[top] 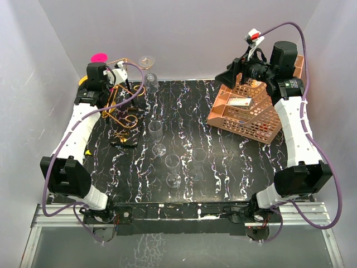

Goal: Place the wine glass upside down on the wine glass rack

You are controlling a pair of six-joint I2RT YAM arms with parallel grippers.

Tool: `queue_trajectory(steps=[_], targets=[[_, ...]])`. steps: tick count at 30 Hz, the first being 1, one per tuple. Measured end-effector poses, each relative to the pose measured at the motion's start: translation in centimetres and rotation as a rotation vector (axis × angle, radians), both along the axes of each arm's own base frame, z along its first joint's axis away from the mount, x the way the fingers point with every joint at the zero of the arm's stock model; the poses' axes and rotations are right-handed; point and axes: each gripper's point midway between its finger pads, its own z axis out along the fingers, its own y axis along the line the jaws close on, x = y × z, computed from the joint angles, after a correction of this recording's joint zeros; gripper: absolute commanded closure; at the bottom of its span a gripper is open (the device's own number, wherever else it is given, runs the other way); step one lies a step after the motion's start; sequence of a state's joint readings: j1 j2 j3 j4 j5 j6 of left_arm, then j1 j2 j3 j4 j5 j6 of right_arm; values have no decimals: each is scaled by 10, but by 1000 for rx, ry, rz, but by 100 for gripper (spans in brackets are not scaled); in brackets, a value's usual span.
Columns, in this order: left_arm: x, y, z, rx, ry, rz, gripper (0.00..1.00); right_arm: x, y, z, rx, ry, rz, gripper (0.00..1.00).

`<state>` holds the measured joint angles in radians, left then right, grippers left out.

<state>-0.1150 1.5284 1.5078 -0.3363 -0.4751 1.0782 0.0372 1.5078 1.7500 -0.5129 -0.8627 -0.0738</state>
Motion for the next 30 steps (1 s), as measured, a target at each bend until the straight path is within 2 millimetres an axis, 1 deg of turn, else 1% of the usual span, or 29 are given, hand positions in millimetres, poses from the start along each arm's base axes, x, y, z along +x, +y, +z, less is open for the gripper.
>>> queue_trajectory(steps=[8, 16, 18, 20, 21, 30], targets=[[4, -13, 1, -9, -11, -25, 100, 1, 0, -3, 0, 4, -1, 17], [4, -20, -1, -36, -15, -33, 96, 2, -3, -3, 0, 2, -7, 17], [4, -21, -3, -45, -12, -35, 94, 3, -3, -3, 0, 0, -7, 17], [3, -22, -4, -52, -10, -37, 86, 3, -3, -3, 0, -1, -7, 17], [3, -23, -5, -58, -9, -39, 84, 3, -3, -3, 0, -1, -8, 17], [5, -31, -7, -96, -14, -59, 81, 3, -3, -7, 0, 9, -8, 17]])
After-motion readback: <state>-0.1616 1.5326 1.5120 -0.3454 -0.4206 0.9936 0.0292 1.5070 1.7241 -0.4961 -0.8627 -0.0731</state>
